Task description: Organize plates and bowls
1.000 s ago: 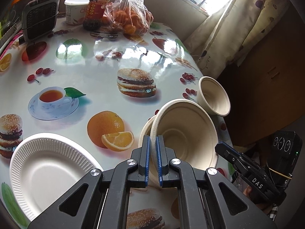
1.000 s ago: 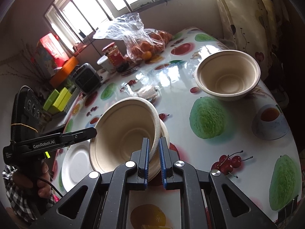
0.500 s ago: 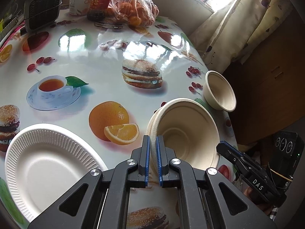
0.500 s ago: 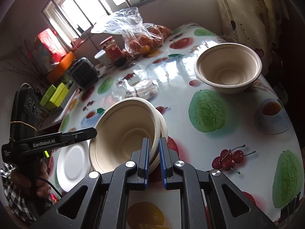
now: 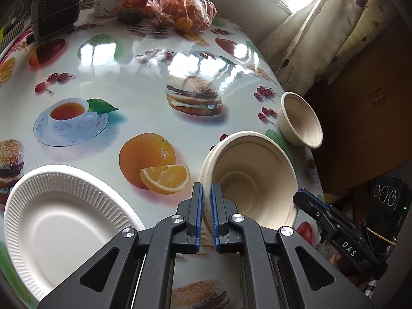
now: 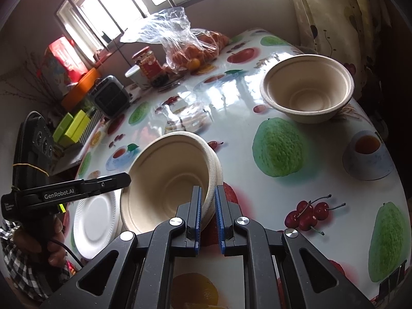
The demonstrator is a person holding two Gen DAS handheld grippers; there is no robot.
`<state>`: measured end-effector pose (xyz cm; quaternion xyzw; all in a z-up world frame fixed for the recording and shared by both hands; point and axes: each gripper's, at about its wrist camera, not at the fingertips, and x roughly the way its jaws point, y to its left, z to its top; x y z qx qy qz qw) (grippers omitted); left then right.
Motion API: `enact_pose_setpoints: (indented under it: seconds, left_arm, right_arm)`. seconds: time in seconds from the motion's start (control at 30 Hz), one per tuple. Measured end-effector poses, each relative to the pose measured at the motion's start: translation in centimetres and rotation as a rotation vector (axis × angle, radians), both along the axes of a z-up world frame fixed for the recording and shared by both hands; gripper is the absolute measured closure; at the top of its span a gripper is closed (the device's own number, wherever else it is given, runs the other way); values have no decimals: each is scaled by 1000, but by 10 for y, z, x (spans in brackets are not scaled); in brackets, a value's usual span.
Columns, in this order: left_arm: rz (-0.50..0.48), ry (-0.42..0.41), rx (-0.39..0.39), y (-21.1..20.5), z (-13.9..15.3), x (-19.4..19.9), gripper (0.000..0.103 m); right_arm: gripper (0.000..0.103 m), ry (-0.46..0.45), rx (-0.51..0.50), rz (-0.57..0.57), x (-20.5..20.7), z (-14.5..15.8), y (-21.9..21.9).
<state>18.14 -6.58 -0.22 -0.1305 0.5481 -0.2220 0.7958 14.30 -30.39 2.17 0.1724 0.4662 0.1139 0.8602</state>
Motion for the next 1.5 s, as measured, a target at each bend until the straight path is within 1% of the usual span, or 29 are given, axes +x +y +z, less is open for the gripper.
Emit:
enact_pose_setpoints:
  seconds: [0.83, 1.27, 1.33, 1.4, 1.5]
  left_arm:
    - [9, 11, -4, 1, 0, 1, 96]
    - [9, 6, 1, 2, 1, 2, 95]
    - [9, 5, 3, 2, 1, 2, 93]
    - [12, 3, 4, 2, 2, 3, 88]
    - [14, -5, 12, 2, 4, 4, 84]
  right_arm:
    - [90, 4, 7, -4, 1, -2, 0]
    - [81, 6, 13, -22, -1, -2, 0]
    - [81, 6, 13, -22, -1, -2, 0]
    - [79, 5, 14, -23, -1, -2, -1]
    - [78, 4, 16, -25, 0, -1, -2]
